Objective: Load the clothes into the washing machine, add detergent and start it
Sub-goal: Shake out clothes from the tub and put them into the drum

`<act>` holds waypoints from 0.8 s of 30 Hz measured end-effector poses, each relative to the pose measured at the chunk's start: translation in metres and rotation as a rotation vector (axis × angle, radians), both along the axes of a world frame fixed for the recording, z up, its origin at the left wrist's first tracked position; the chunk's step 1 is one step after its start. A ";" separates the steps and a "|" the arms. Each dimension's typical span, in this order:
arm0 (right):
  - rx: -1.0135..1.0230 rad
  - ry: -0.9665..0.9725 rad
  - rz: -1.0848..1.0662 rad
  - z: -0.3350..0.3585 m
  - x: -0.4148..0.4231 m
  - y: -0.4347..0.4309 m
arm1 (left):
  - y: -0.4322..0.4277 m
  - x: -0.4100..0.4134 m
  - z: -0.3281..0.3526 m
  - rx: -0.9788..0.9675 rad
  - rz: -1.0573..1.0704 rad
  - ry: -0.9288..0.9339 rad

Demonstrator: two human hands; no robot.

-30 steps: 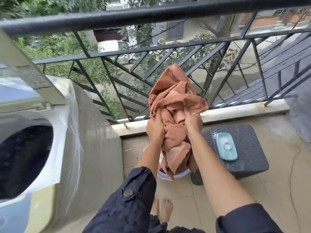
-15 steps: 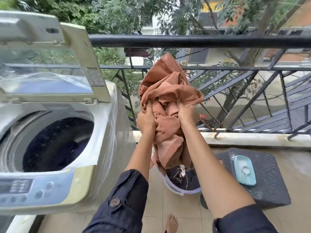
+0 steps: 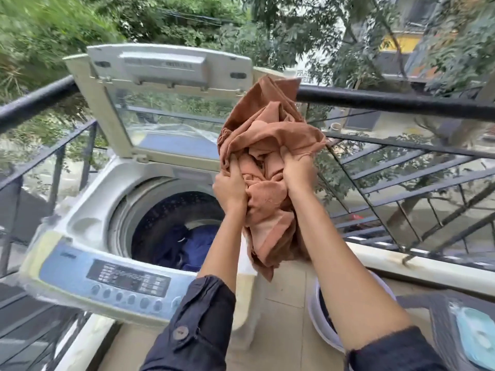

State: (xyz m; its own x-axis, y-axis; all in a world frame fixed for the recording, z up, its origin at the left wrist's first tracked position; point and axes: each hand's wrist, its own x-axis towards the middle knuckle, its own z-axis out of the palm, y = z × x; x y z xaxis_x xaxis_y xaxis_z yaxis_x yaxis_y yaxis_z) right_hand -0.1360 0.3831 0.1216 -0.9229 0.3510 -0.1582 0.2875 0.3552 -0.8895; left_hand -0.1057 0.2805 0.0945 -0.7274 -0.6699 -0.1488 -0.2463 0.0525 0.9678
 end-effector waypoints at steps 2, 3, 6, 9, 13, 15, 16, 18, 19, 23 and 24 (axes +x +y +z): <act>0.004 0.017 0.013 0.003 -0.004 -0.031 | -0.029 -0.002 -0.003 0.027 0.027 -0.003; 0.014 0.019 0.015 0.003 -0.007 -0.045 | -0.041 -0.002 -0.003 0.049 0.041 0.000; 0.037 0.012 0.038 0.008 -0.014 -0.084 | -0.074 -0.004 -0.001 0.105 0.078 0.024; 0.030 0.022 0.058 0.013 -0.021 -0.117 | -0.107 -0.007 0.007 0.088 0.101 0.036; -0.012 0.009 0.091 0.005 -0.025 -0.157 | -0.150 -0.010 0.007 0.042 0.122 0.039; -0.061 -0.030 0.082 -0.003 -0.025 -0.174 | -0.167 -0.009 0.001 0.005 0.140 0.021; -0.079 -0.054 0.086 -0.008 -0.024 -0.182 | -0.175 -0.007 -0.003 -0.020 0.149 0.005; -0.110 -0.090 0.101 -0.024 -0.021 -0.195 | -0.188 -0.003 -0.011 -0.082 0.148 -0.039; -0.135 -0.113 0.106 -0.033 -0.018 -0.202 | -0.194 0.000 -0.017 -0.112 0.138 -0.075; -0.183 -0.254 0.134 -0.073 -0.013 -0.213 | -0.212 0.006 -0.053 -0.125 0.042 -0.254; -0.192 -0.293 0.153 -0.082 -0.012 -0.214 | -0.214 0.007 -0.061 -0.110 0.011 -0.276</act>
